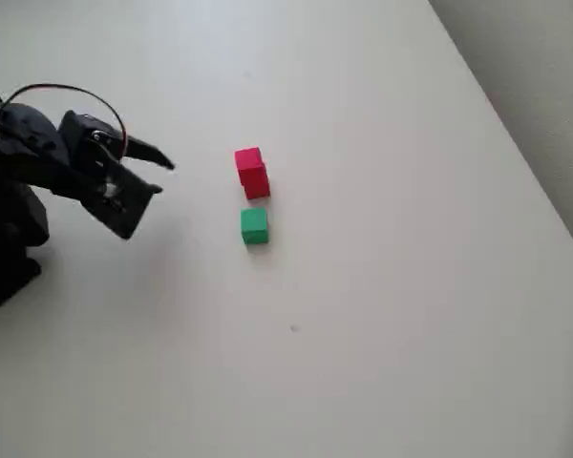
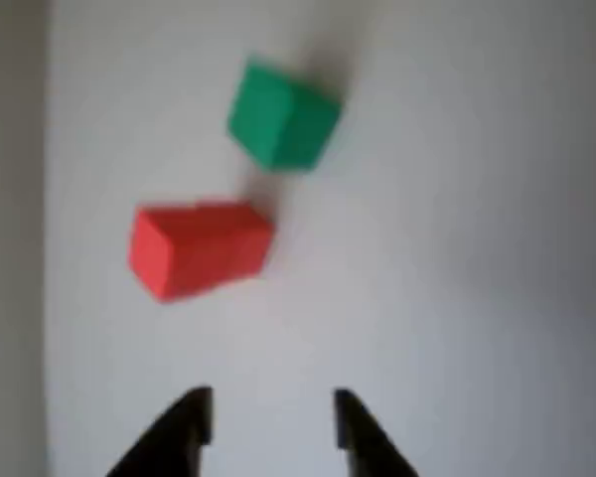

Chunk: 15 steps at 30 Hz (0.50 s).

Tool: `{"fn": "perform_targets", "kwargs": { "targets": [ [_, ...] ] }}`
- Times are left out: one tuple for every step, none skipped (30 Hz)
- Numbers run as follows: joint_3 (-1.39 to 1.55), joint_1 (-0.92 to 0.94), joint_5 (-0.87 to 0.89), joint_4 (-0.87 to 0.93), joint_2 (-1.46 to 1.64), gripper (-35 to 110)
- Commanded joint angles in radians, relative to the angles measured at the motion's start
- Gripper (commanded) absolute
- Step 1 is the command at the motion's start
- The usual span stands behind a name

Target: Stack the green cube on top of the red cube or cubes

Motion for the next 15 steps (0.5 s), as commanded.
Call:
{"fn": "perform_targets", "kwargs": {
  "targets": [
    [-0.359, 0.067, 0.120, -0.043, -0.545, 18],
    [-0.420, 0.078, 0.132, -0.034, -0.617, 18],
    [-0.468, 0.086, 0.141, -0.025, -0.669, 19],
    [-0.514, 0.092, 0.147, -0.014, -0.716, 19],
    [-0.563, 0.095, 0.153, 0.003, -0.769, 19],
    [-0.612, 0.100, 0.167, 0.023, -0.824, 19],
    [-0.658, 0.104, 0.179, 0.040, -0.881, 19],
    [-0.706, 0.112, 0.190, 0.049, -0.943, 19],
    [-0.744, 0.120, 0.196, 0.049, -0.997, 19],
    [-0.773, 0.127, 0.198, 0.049, -1.040, 19],
    [-0.793, 0.132, 0.198, 0.043, -1.074, 19],
    [-0.818, 0.138, 0.196, 0.037, -1.111, 19],
    [-0.834, 0.141, 0.198, 0.034, -1.140, 19],
    [-0.845, 0.146, 0.198, 0.029, -1.160, 19],
    [-0.865, 0.149, 0.198, 0.026, -1.189, 19]
  ]
}}
